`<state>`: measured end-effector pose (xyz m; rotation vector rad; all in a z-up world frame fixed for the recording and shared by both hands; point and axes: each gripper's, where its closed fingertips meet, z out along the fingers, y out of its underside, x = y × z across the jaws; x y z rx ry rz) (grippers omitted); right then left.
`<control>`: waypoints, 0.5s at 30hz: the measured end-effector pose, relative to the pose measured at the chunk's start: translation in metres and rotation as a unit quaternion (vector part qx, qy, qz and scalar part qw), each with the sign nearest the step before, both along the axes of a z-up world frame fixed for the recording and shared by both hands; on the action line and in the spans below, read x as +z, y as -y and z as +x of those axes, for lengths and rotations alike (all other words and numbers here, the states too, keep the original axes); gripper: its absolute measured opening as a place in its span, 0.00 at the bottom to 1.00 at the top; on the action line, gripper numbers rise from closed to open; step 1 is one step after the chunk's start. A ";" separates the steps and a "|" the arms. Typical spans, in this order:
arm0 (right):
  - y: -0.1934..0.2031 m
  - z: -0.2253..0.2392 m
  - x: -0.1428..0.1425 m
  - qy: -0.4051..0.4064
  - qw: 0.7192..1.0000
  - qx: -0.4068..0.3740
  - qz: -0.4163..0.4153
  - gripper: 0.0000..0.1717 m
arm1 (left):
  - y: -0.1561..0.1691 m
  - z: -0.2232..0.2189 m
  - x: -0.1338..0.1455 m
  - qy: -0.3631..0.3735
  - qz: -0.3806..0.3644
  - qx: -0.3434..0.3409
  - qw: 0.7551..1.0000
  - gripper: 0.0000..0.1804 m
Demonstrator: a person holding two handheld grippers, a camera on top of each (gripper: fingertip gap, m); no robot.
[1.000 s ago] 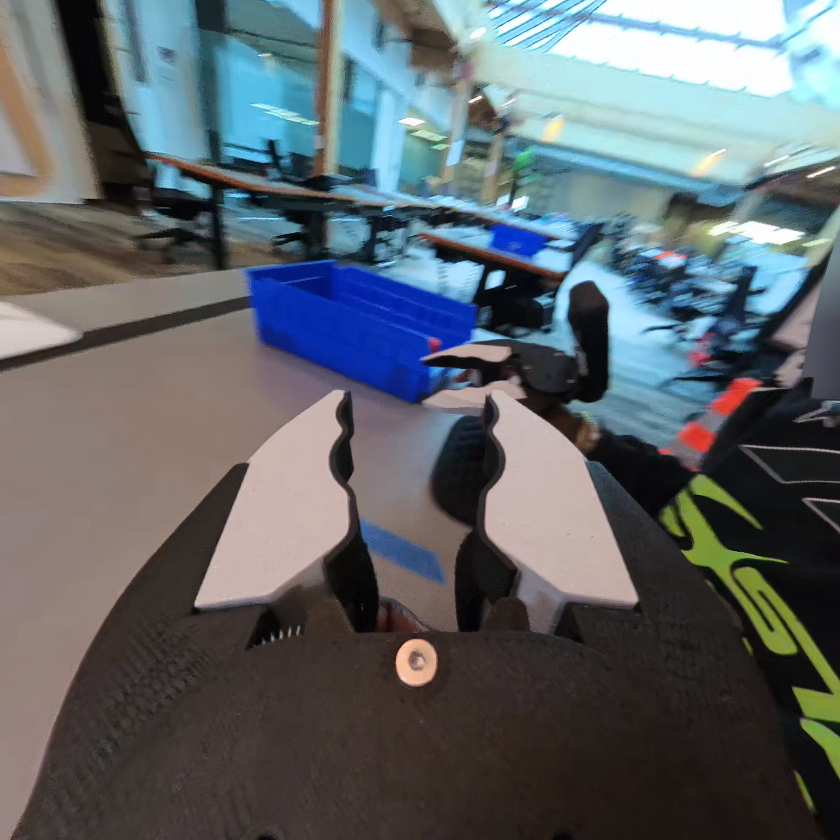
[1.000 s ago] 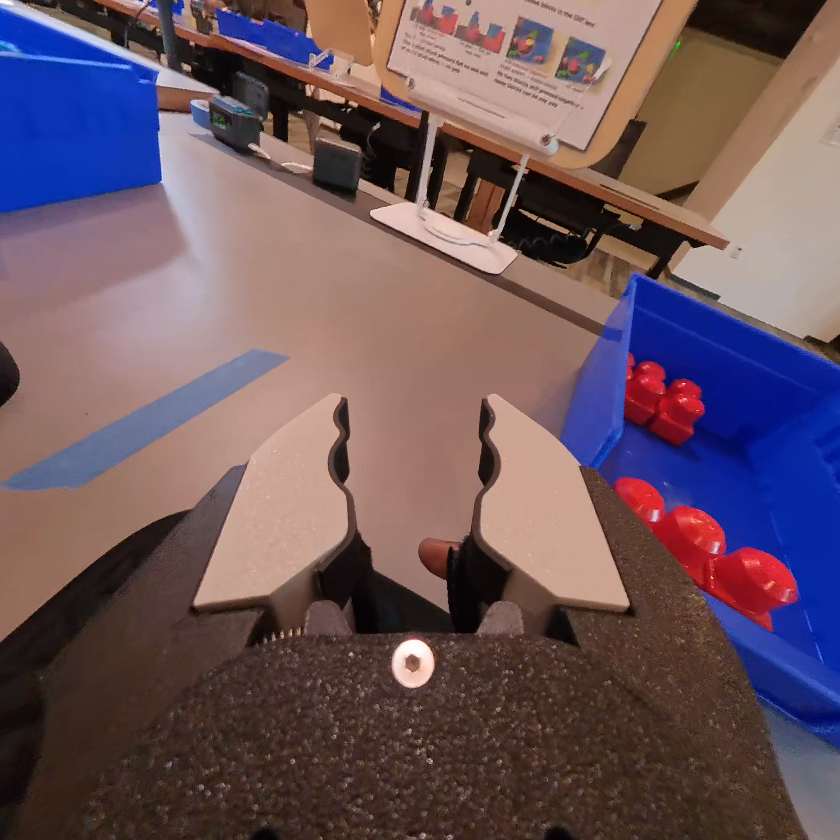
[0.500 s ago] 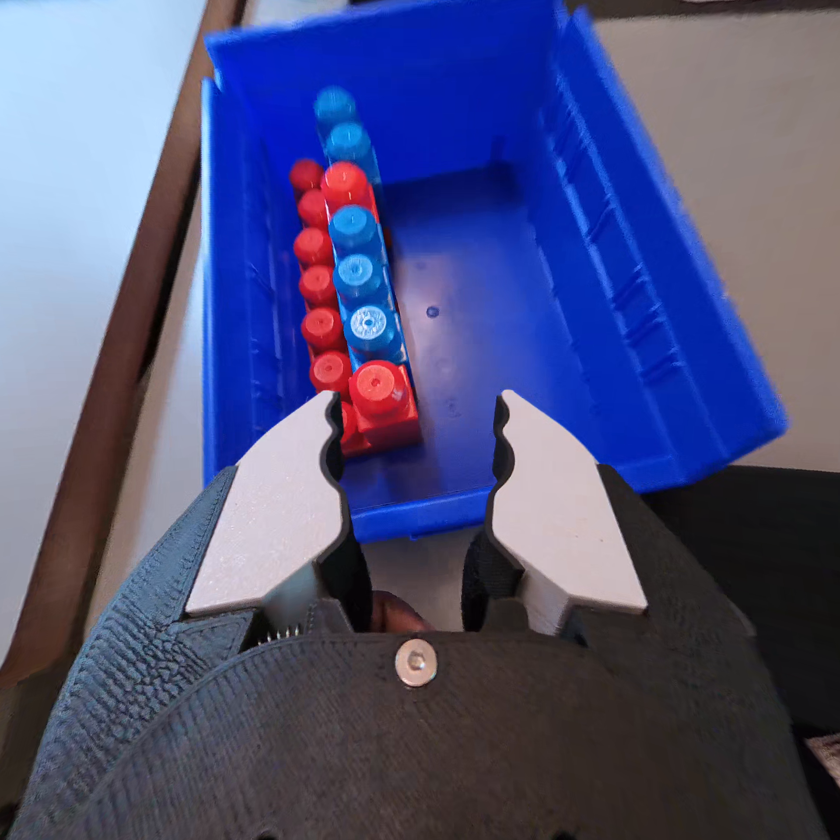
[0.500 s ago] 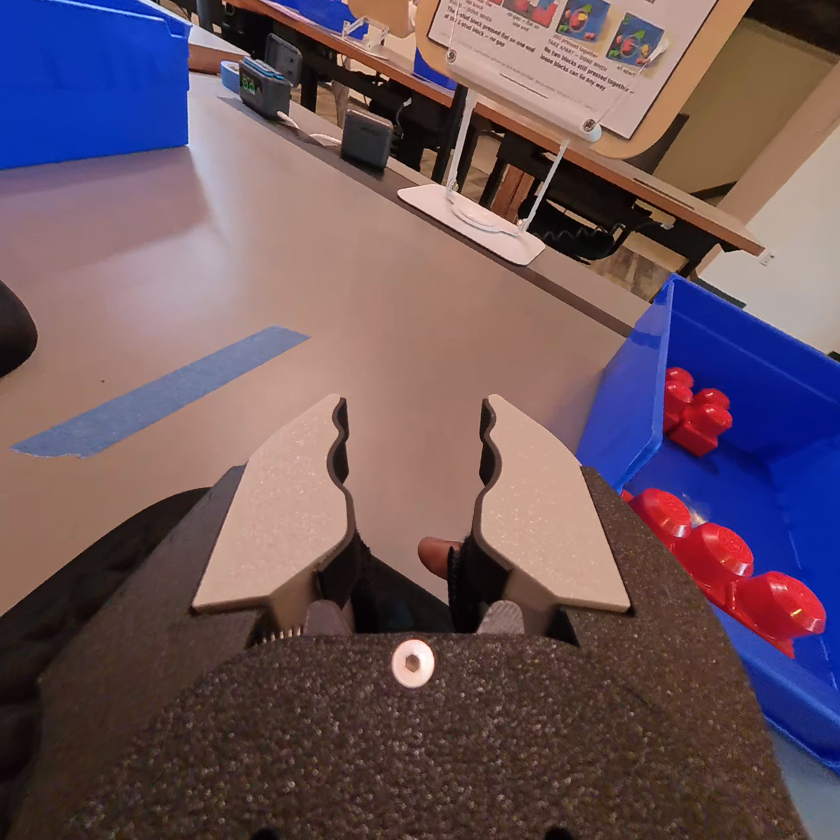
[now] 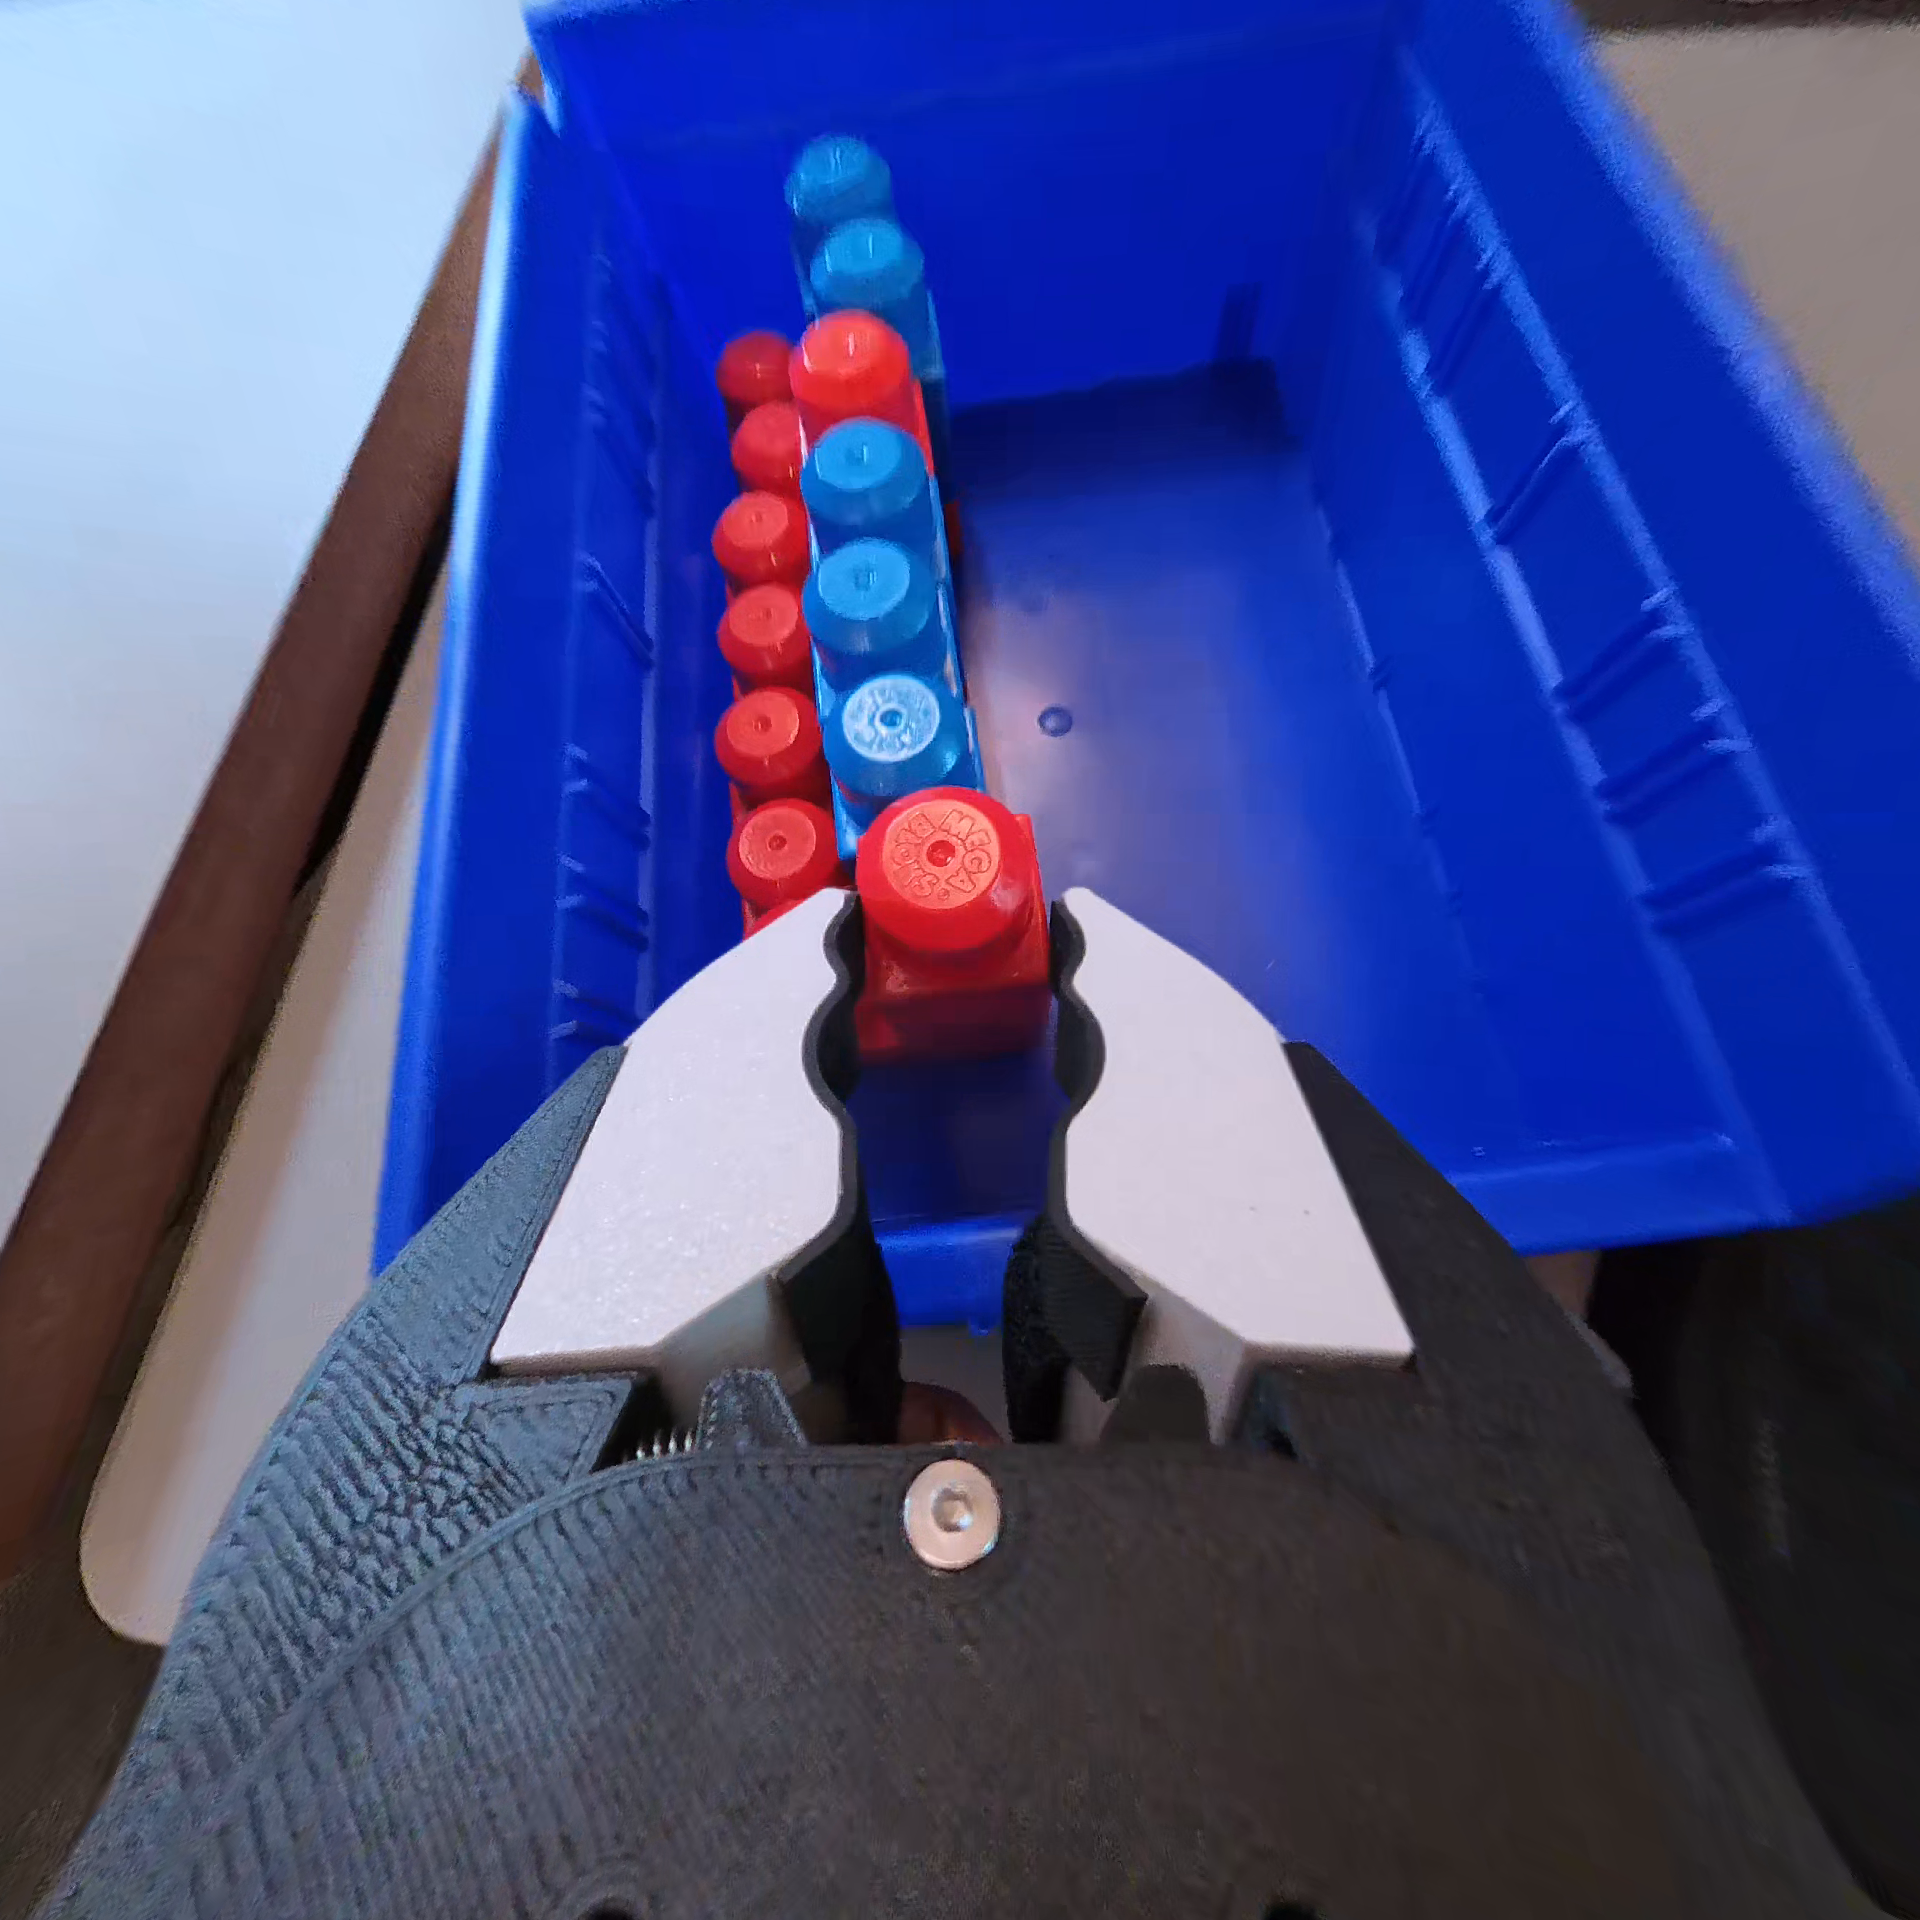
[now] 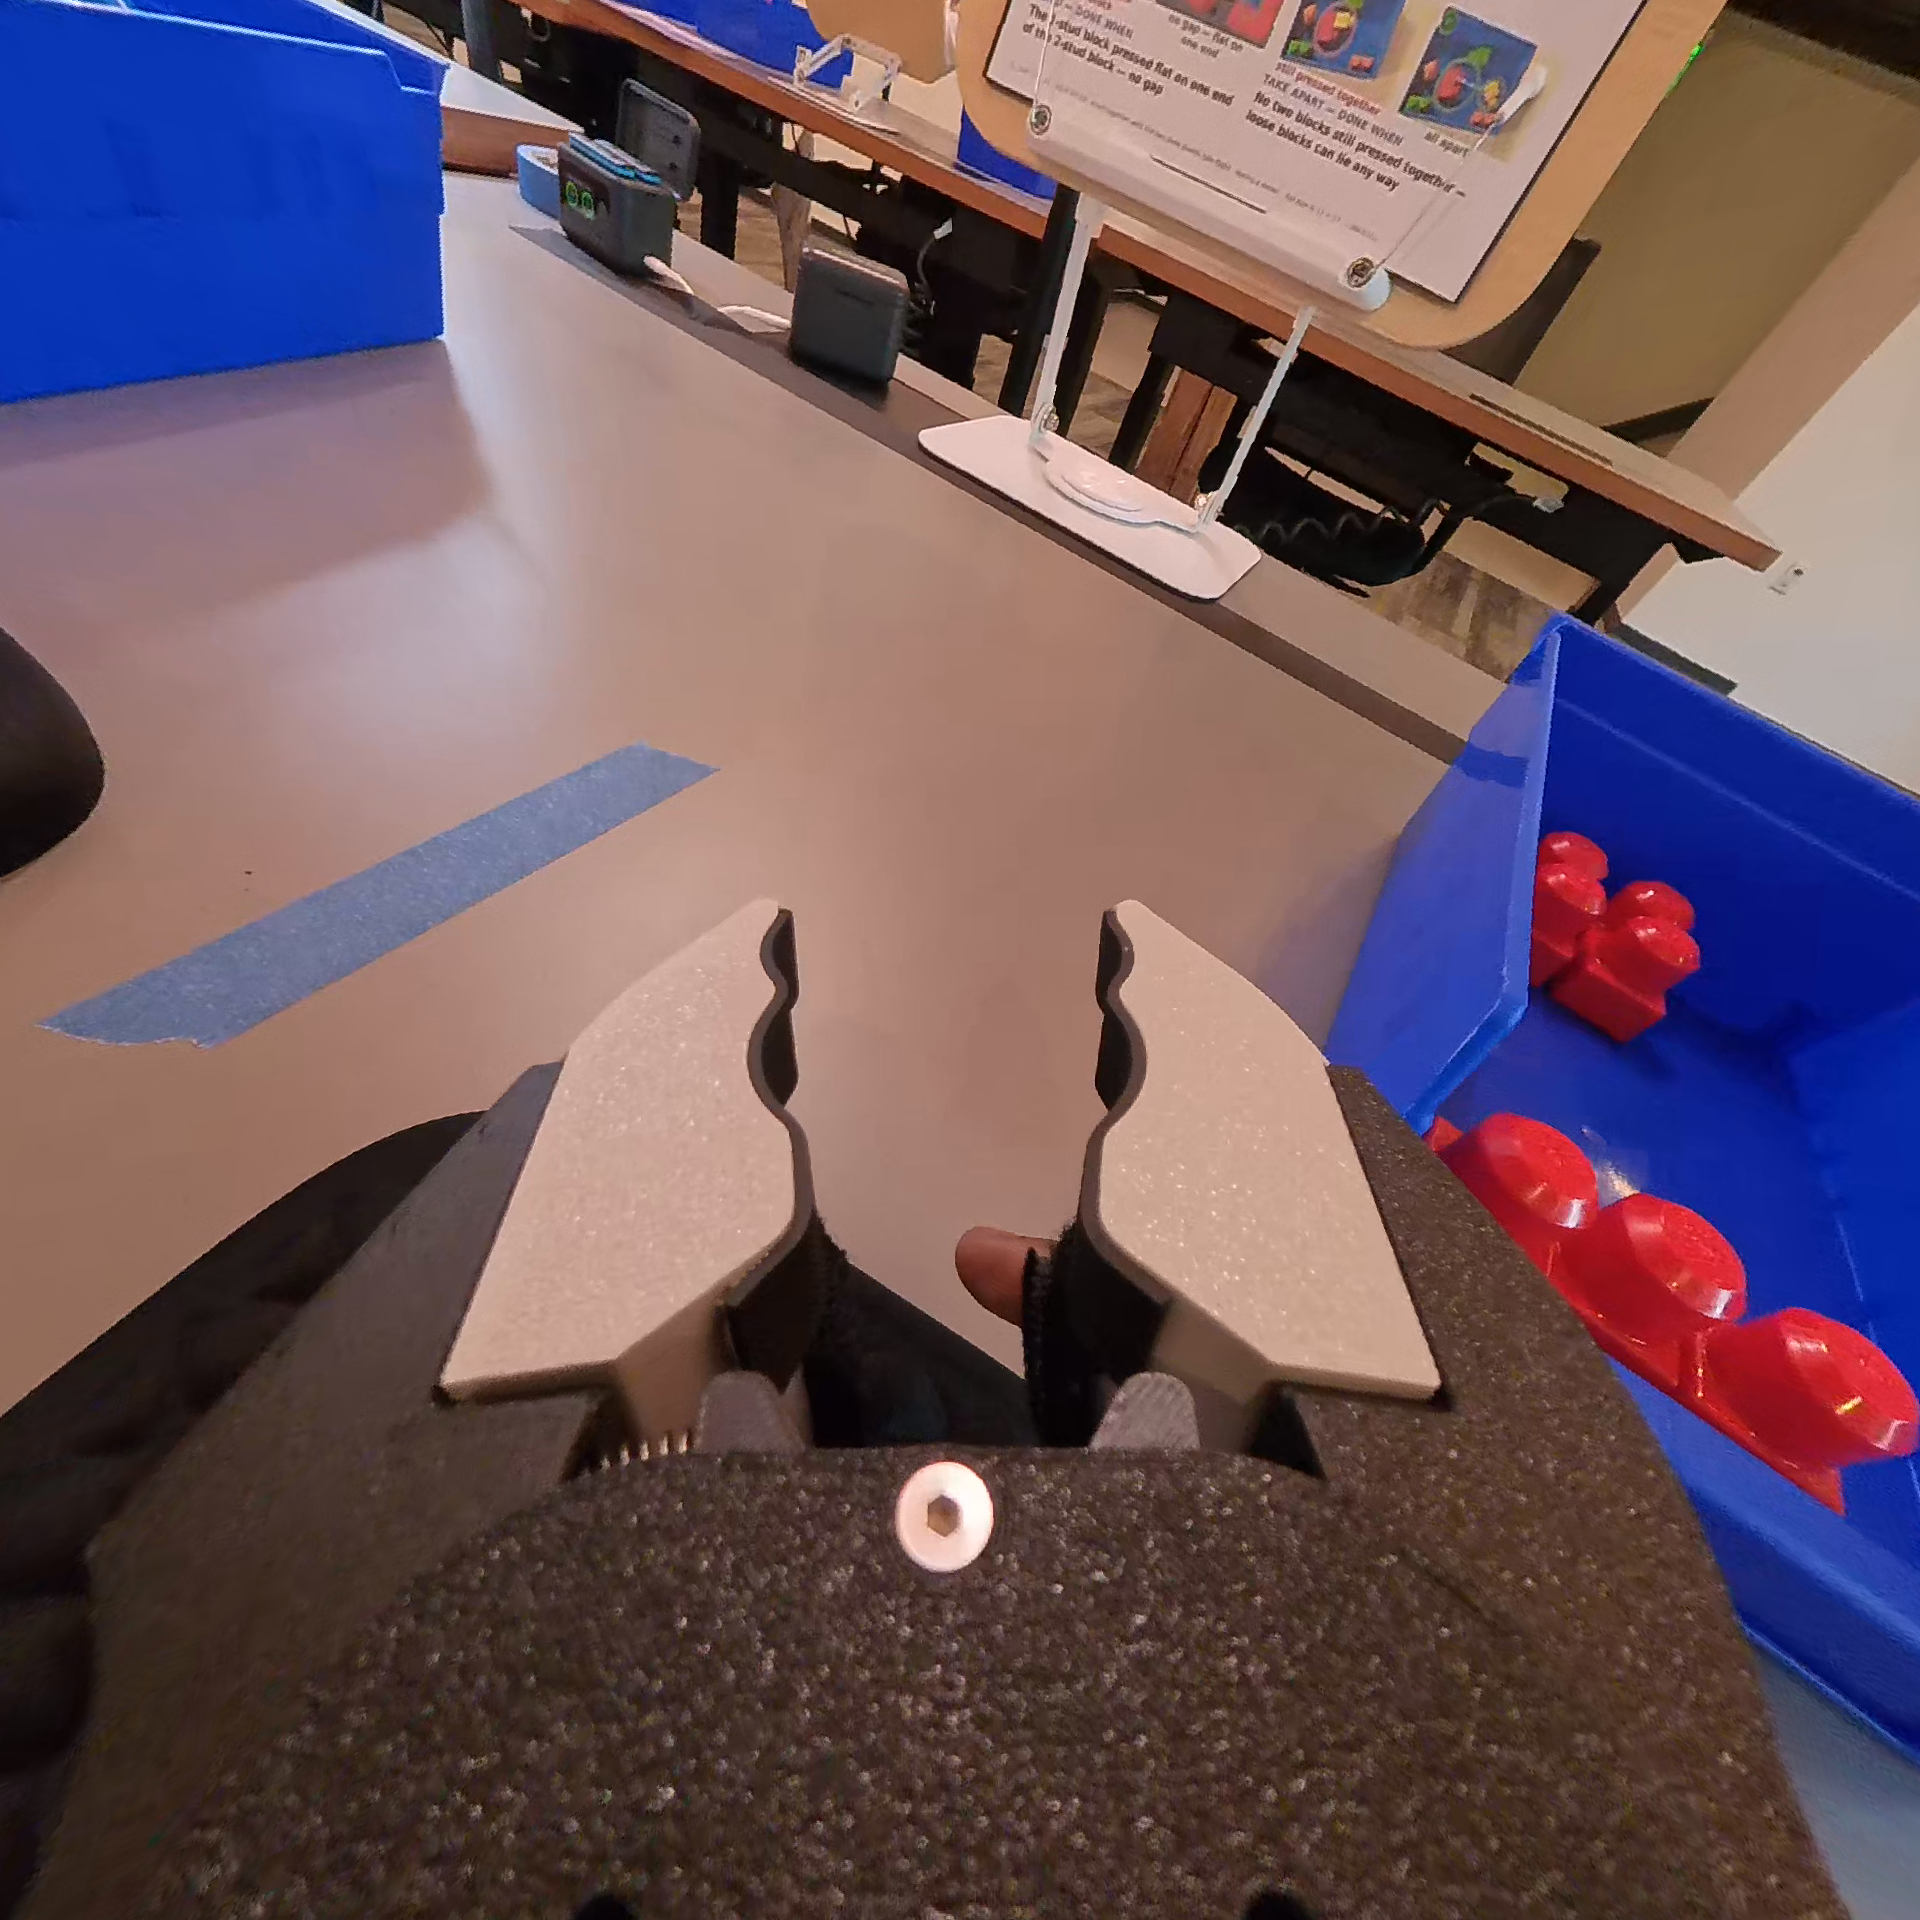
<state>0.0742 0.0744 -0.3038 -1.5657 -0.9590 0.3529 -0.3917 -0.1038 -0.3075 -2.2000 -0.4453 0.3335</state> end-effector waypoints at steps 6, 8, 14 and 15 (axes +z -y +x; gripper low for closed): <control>0.001 -0.001 -0.001 0.003 1.000 0.005 -0.004 0.32 | -0.005 0.053 0.105 -0.029 0.244 -0.096 0.964 0.19; 0.002 -0.003 -0.001 0.007 1.000 0.012 0.001 0.32 | -0.007 0.090 0.144 0.000 0.345 -0.170 0.923 0.18; 0.017 -0.011 0.005 0.015 0.997 0.056 0.053 0.32 | -0.012 0.235 0.187 0.241 0.459 -0.459 0.722 0.19; 0.020 -0.013 0.007 0.013 0.996 0.066 0.062 0.32 | -0.015 0.255 0.183 0.279 0.451 -0.485 0.696 0.18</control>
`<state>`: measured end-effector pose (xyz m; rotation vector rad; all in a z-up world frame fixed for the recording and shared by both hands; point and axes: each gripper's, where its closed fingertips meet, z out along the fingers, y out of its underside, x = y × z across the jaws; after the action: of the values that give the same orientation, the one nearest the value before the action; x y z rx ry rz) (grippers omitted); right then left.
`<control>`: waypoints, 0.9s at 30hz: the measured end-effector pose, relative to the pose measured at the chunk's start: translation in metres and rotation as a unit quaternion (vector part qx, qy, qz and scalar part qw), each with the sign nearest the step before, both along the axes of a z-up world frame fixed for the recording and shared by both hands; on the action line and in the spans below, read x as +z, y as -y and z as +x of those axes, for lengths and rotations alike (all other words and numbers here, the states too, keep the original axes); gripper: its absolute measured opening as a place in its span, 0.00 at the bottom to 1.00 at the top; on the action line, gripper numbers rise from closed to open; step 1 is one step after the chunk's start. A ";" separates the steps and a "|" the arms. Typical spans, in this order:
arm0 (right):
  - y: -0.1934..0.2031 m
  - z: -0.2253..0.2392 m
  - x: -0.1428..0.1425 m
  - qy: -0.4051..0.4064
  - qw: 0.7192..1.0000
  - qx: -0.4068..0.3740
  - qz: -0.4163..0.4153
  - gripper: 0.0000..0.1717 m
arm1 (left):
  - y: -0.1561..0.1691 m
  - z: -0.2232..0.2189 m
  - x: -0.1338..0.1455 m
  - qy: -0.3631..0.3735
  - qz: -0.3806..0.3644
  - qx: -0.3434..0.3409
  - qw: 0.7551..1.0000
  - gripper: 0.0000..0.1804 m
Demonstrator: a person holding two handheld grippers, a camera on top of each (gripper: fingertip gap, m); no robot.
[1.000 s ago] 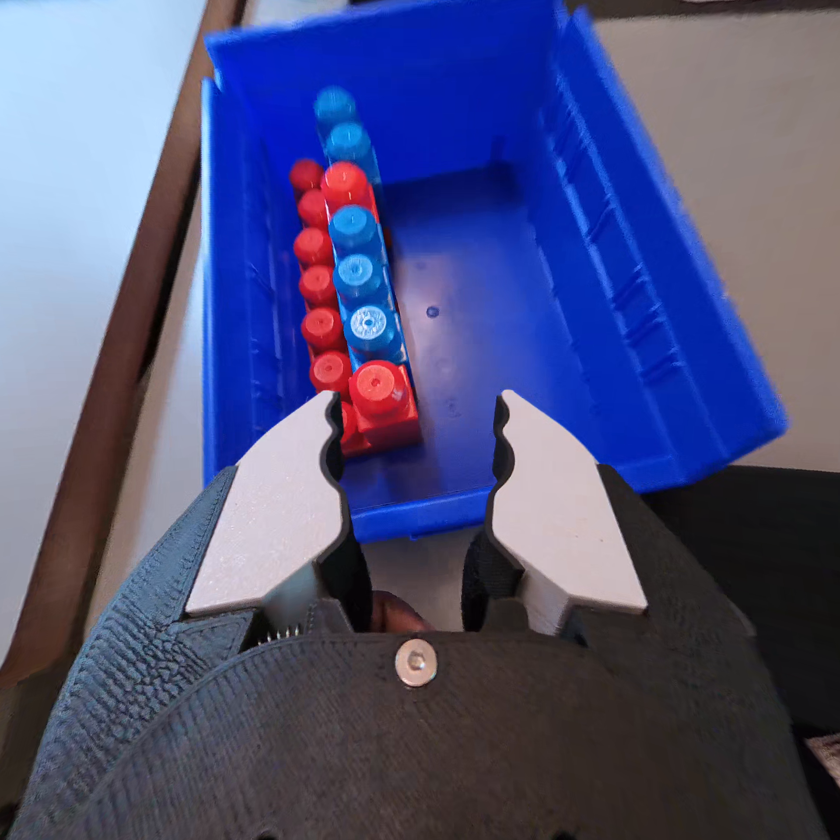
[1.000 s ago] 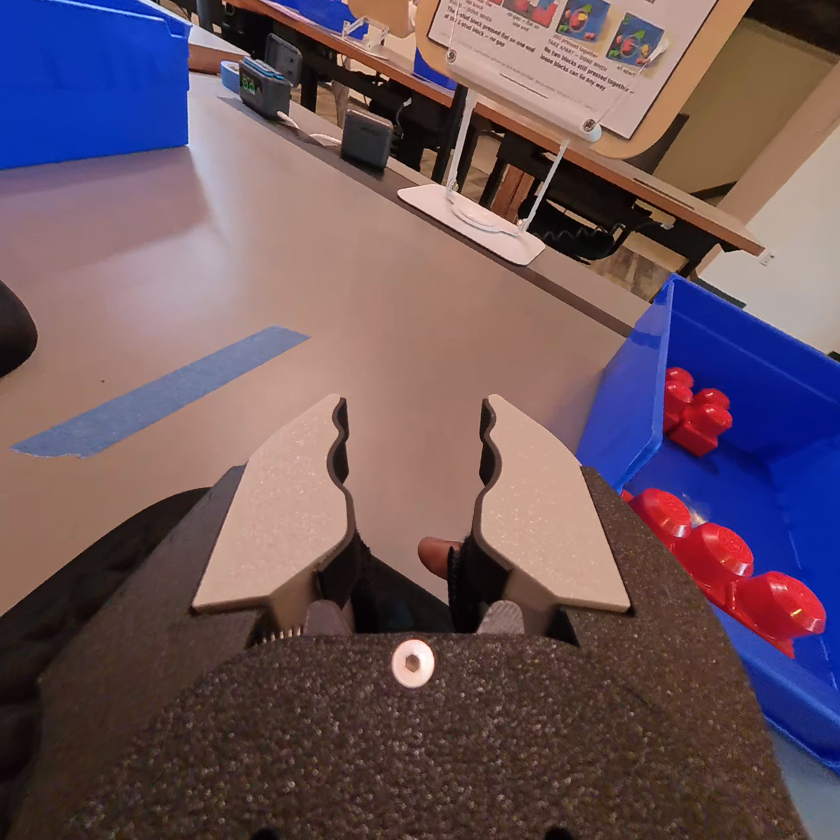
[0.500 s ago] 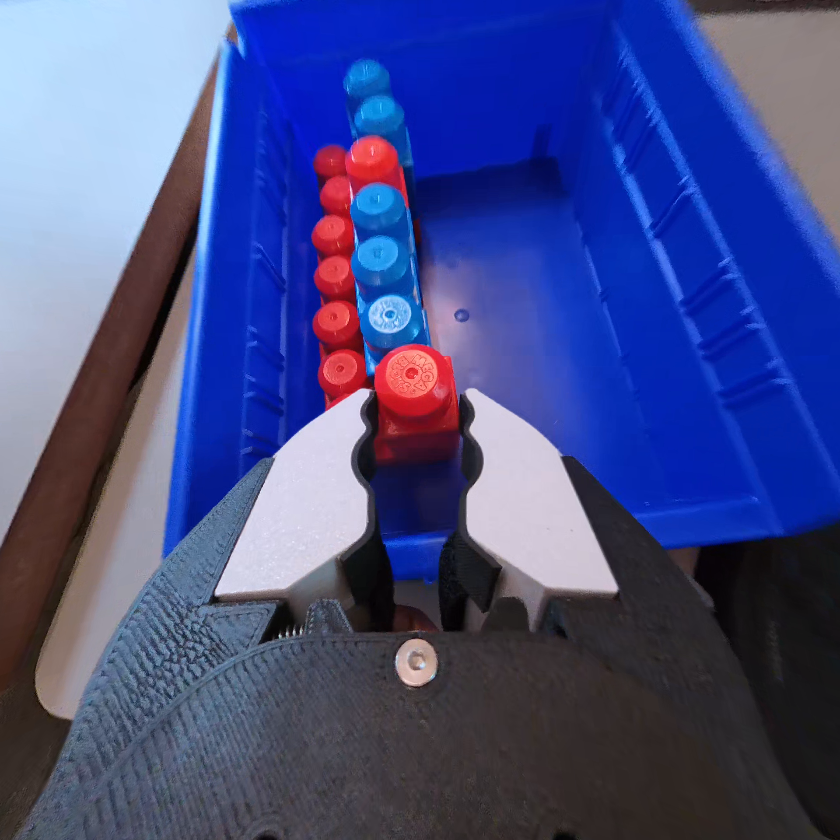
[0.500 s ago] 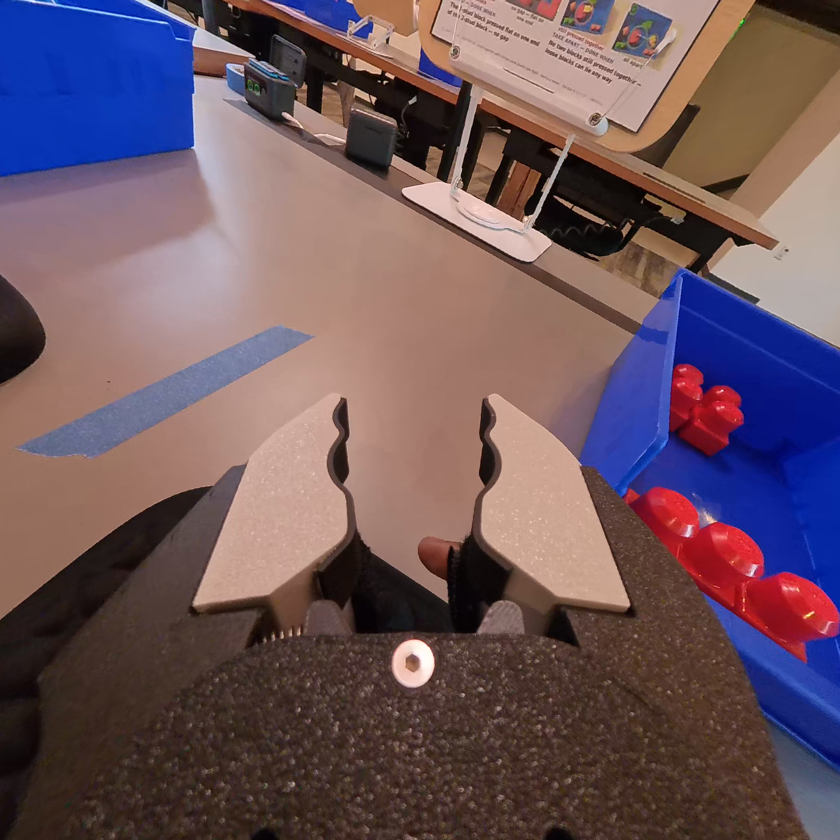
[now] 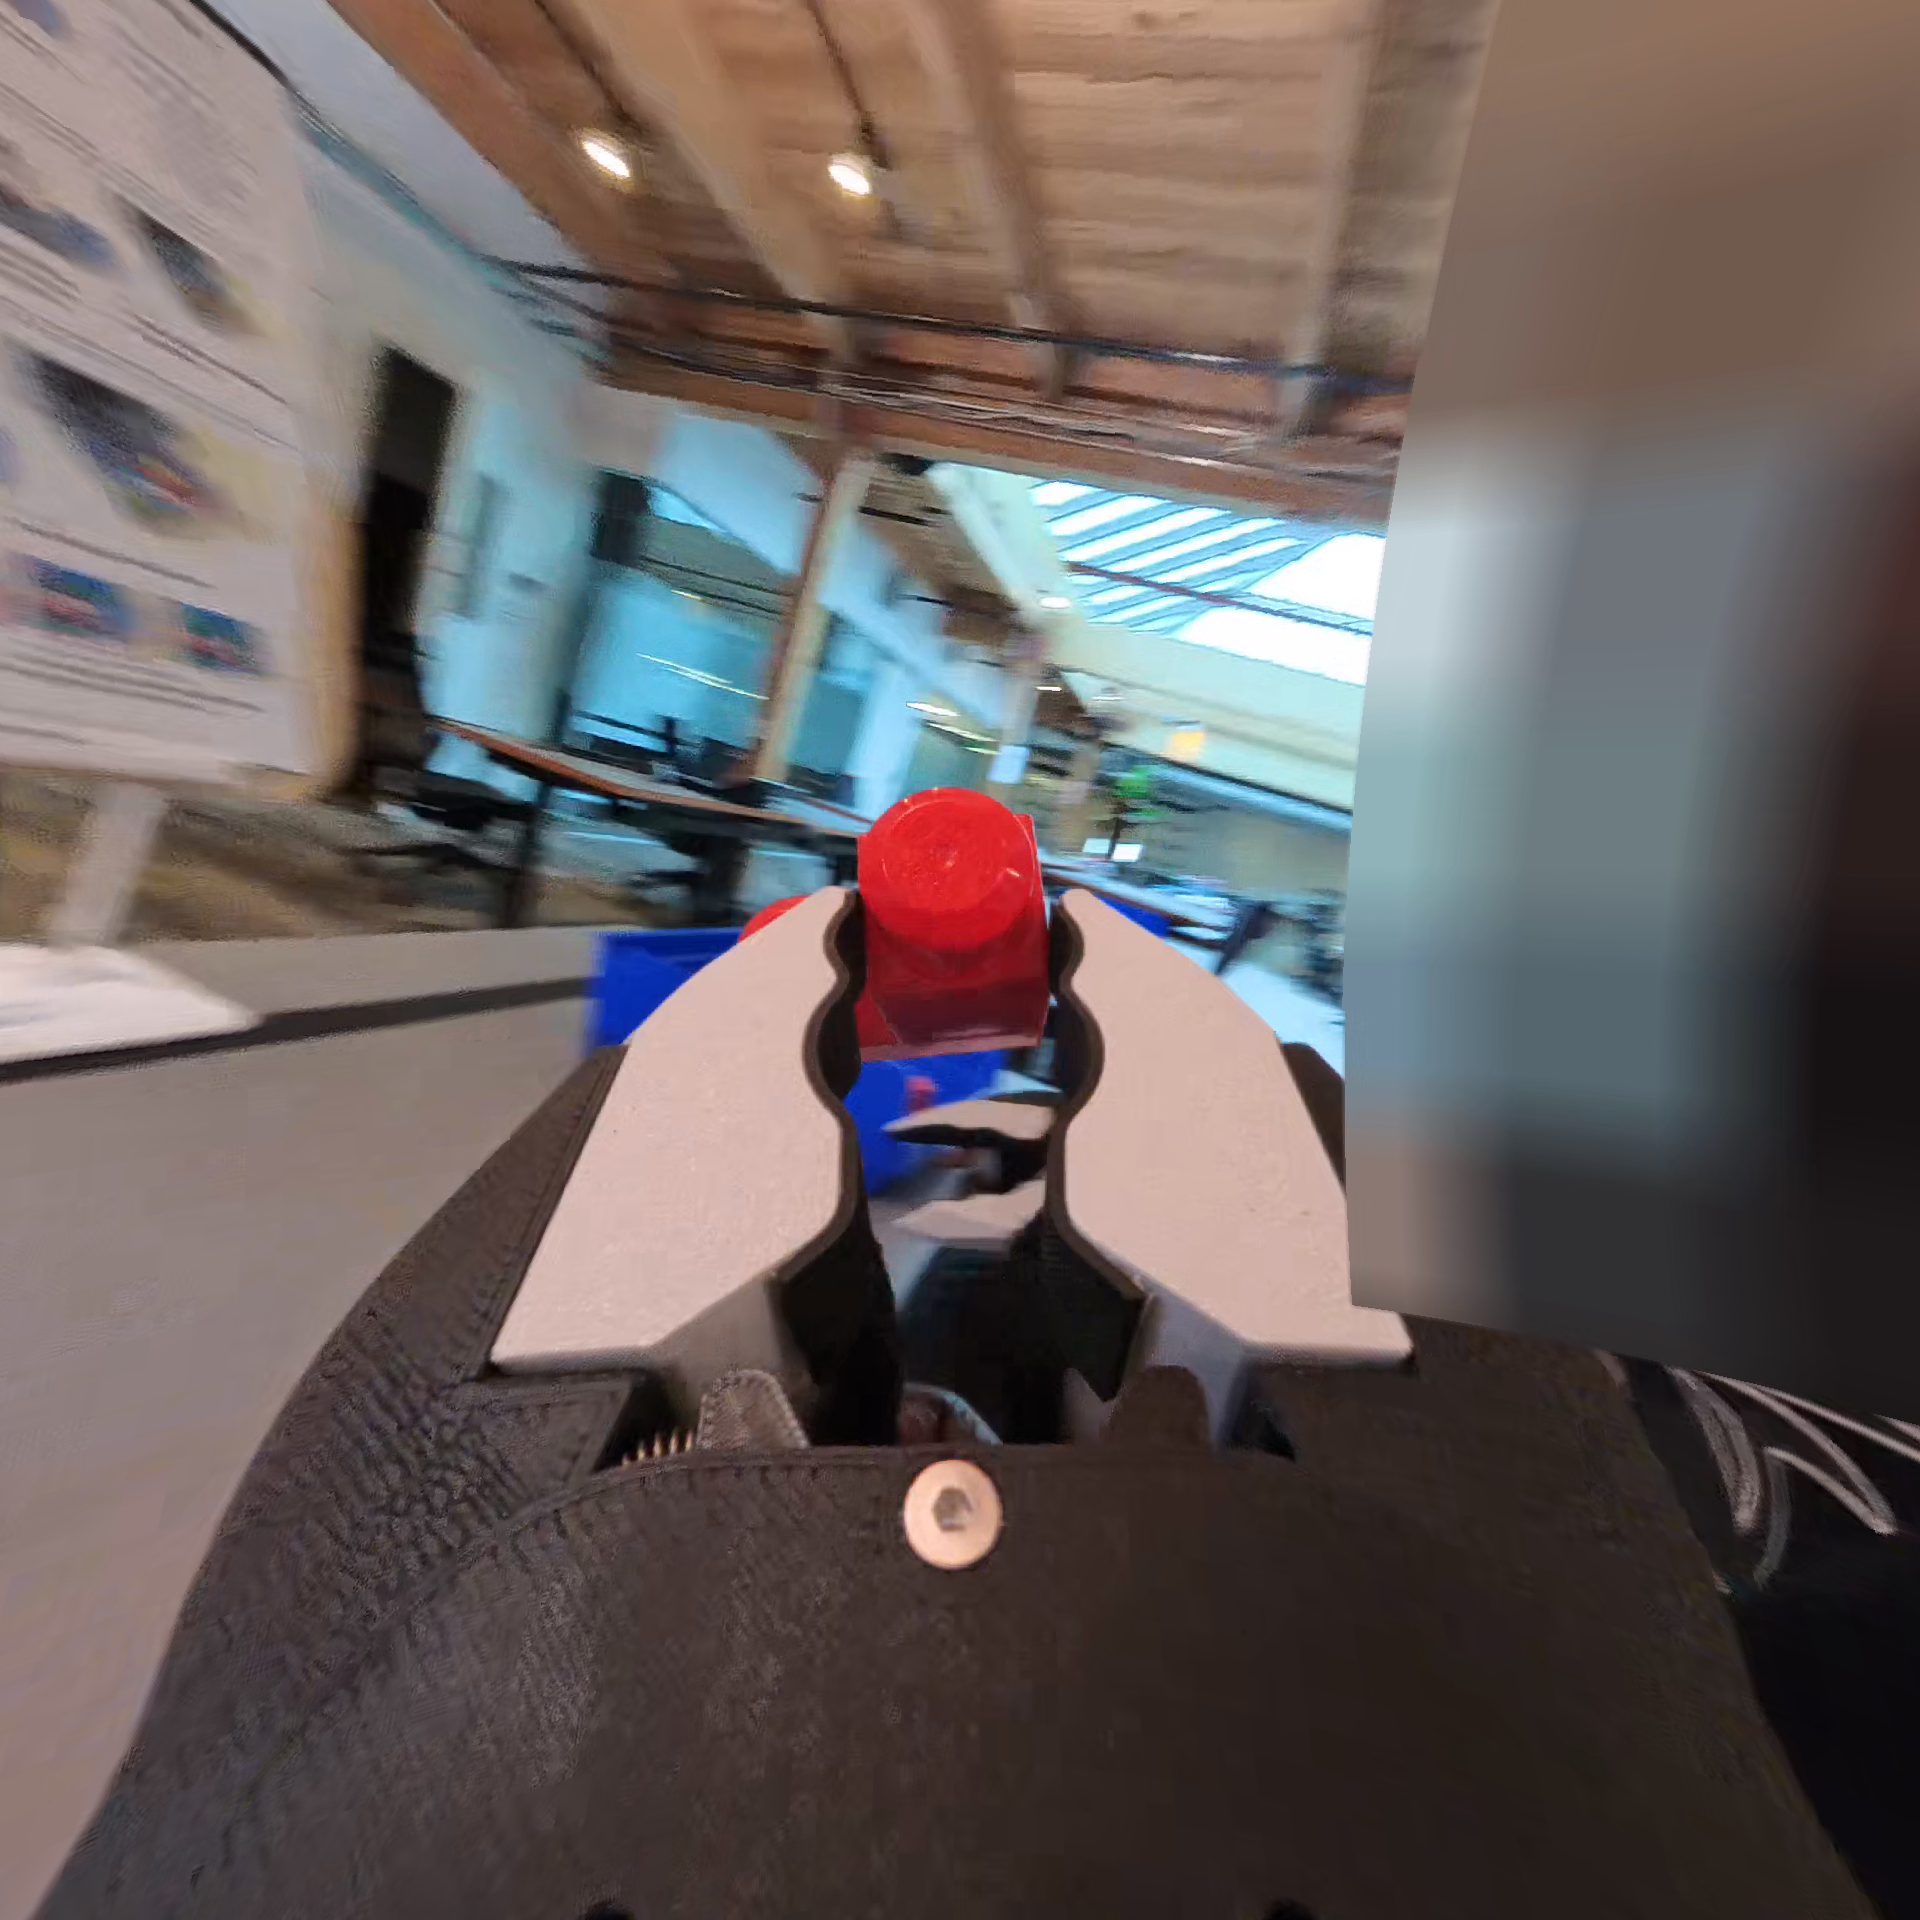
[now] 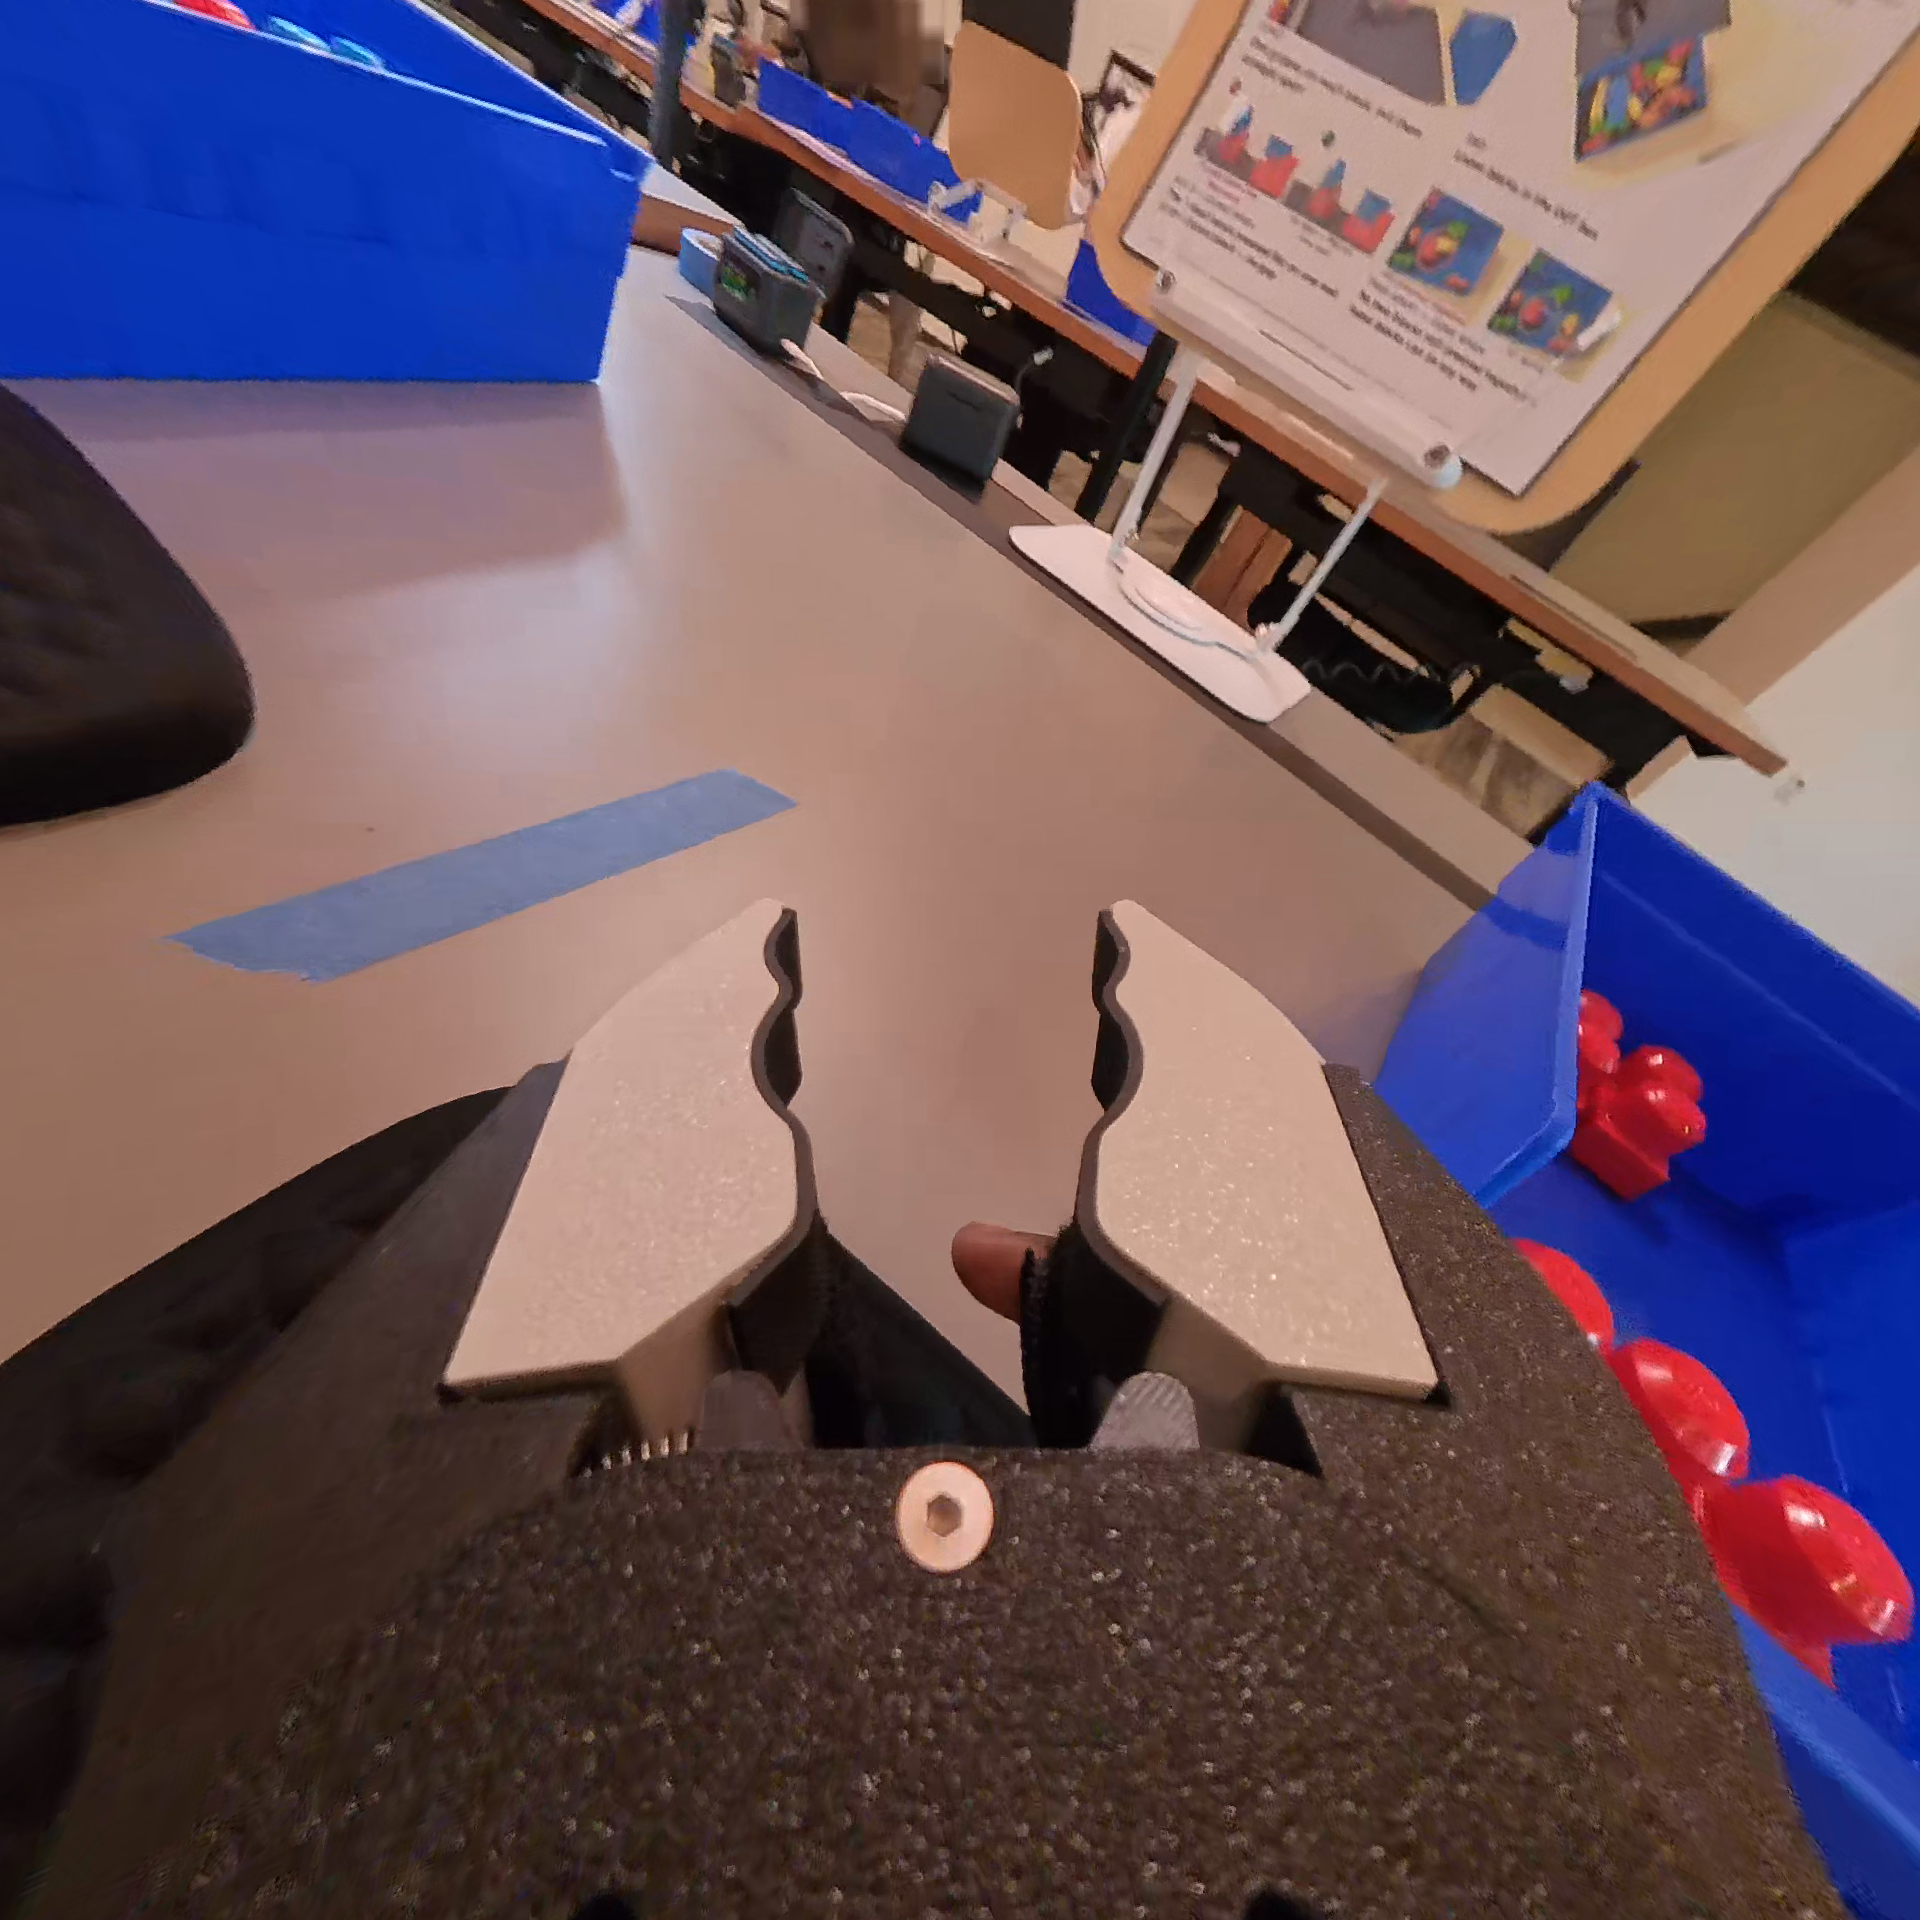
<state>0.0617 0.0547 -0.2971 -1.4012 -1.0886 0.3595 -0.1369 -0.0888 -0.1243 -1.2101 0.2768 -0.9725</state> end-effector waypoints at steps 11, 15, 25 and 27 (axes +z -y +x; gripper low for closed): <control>0.101 -0.026 0.082 -0.140 0.945 0.224 0.195 0.31 | -0.046 0.121 -0.067 0.146 -0.144 -0.240 0.949 0.19; 0.106 -0.037 0.090 -0.140 0.937 0.220 0.231 0.29 | -0.048 0.133 -0.077 0.135 -0.164 -0.252 0.944 0.19; 0.102 -0.026 0.096 -0.299 0.878 0.353 -0.122 0.20 | -0.038 0.134 -0.087 -0.064 -0.040 -0.186 0.980 0.39; 0.097 -0.023 0.101 -0.364 0.822 0.379 -0.220 0.20 | -0.033 0.141 -0.083 -0.096 -0.008 -0.178 0.979 0.40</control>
<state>0.0390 -0.0428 -0.1961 -0.9731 -0.8757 1.6732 0.0045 -0.0559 -0.2071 -1.2963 0.6573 -1.1656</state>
